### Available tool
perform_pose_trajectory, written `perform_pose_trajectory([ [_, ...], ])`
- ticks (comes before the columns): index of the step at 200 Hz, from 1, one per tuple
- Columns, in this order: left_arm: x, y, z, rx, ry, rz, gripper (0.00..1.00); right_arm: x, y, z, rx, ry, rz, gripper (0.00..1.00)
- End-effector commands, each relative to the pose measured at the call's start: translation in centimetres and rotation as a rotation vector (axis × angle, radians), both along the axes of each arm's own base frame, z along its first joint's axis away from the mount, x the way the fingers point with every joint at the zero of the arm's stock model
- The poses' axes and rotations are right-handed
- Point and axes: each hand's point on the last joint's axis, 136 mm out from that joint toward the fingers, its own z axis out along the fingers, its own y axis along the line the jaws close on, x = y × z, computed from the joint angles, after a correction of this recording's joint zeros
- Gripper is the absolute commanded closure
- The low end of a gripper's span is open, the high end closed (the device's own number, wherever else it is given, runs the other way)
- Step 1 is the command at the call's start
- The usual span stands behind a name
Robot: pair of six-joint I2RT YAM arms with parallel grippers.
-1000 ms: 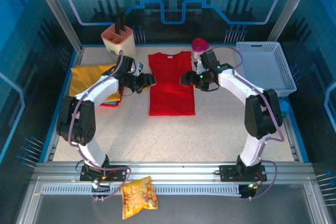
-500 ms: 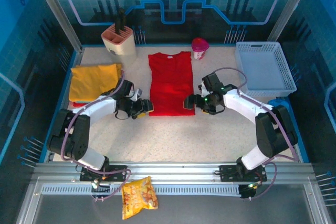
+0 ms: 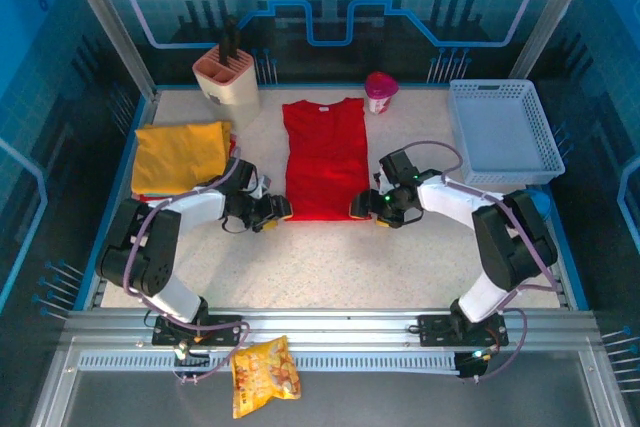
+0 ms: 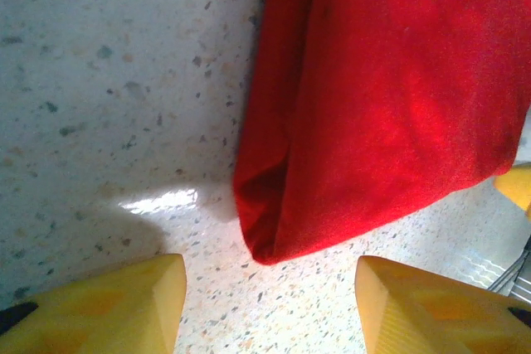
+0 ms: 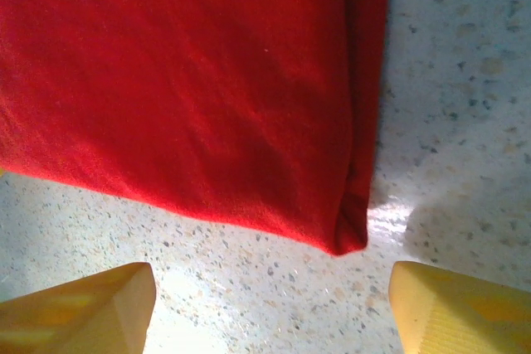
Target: Fold and stack the t-shirts
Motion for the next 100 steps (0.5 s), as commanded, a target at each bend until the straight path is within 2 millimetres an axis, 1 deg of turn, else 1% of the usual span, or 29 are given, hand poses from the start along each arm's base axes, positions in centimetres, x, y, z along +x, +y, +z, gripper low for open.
perform_pose_trajectory([
  [1,0.5,-0.7,0.4,-0.050,-0.016,0.001,0.44,0.5,0.8,-0.3,0.039,0.008,-0.003,0.26],
  [36,2.0,-1.4,0.7,-0.077,-0.029,0.007,0.50,0.9,0.9,-0.7,0.042,0.016,-0.014,0.30],
  [48,2.4,-1.6,0.6,-0.083,-0.022,0.008,0.53,1.1,0.9,-0.9,0.038,0.021,-0.019,0.33],
  [76,2.5,-1.6,0.1,-0.073,-0.005,0.005,0.55,1.5,0.3,-1.5,0.025,0.027,-0.044,0.34],
  [100,2.7,-1.4,-0.3,-0.052,0.005,0.009,0.57,2.3,0.3,-1.4,0.064,0.016,-0.064,0.35],
])
